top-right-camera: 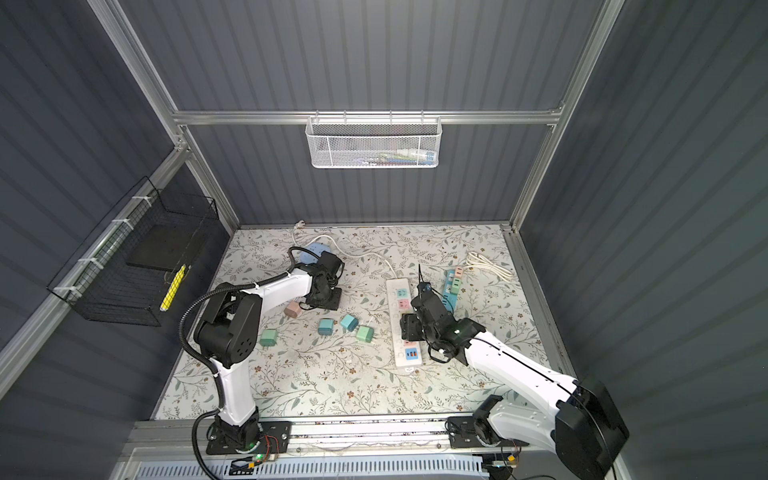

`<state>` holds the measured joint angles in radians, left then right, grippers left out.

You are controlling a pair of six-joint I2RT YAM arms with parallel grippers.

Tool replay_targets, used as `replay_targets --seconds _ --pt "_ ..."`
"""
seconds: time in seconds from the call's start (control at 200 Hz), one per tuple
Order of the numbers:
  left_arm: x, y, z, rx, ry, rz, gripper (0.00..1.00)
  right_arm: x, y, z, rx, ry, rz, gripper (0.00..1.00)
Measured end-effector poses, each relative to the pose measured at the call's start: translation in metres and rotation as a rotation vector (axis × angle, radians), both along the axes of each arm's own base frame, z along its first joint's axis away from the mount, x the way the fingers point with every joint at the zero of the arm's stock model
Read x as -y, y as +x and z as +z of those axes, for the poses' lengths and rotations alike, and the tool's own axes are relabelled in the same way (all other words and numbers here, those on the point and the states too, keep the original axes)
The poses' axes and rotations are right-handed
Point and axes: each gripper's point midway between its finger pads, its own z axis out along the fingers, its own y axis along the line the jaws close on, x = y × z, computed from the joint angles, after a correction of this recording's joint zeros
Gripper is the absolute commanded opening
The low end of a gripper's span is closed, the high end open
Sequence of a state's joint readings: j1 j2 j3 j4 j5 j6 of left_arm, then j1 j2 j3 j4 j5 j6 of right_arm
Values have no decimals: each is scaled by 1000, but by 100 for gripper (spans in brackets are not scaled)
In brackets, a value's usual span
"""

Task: Insert the plug
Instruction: 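Lift the teal adapter with the left gripper and carry it toward the white strip, then hold the teal adapter with the left gripper while the right gripper grasps it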

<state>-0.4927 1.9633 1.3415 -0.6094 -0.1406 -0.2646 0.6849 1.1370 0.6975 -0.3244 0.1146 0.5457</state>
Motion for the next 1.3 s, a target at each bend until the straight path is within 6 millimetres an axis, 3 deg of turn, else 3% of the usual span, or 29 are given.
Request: replay_targets --seconds 0.195,0.355,0.455,0.595,0.67,0.745,0.996,1.126,1.301 --pt "-1 0 1 -1 9 -12 34 0 0 -1 0 0 0 71" --pt "8 2 4 30 -9 -45 31 4 2 -2 -1 -5 -13 71" --pt "26 -2 19 122 -31 -112 30 18 7 -6 -24 -29 -49 70" --pt "75 -21 64 351 -98 -290 24 35 9 -9 -47 -47 -85 68" --pt "103 -33 87 468 -180 -377 22 39 9 2 -30 -28 -87 66" --pt "115 -39 101 555 -248 -423 22 39 11 19 5 1 -76 65" --pt "155 -63 115 683 -343 -567 18 27 24 70 86 92 -6 51" --pt "180 -79 130 741 -409 -645 18 15 28 83 91 121 47 52" --pt "200 -94 136 757 -472 -736 17 1 29 86 64 154 111 57"
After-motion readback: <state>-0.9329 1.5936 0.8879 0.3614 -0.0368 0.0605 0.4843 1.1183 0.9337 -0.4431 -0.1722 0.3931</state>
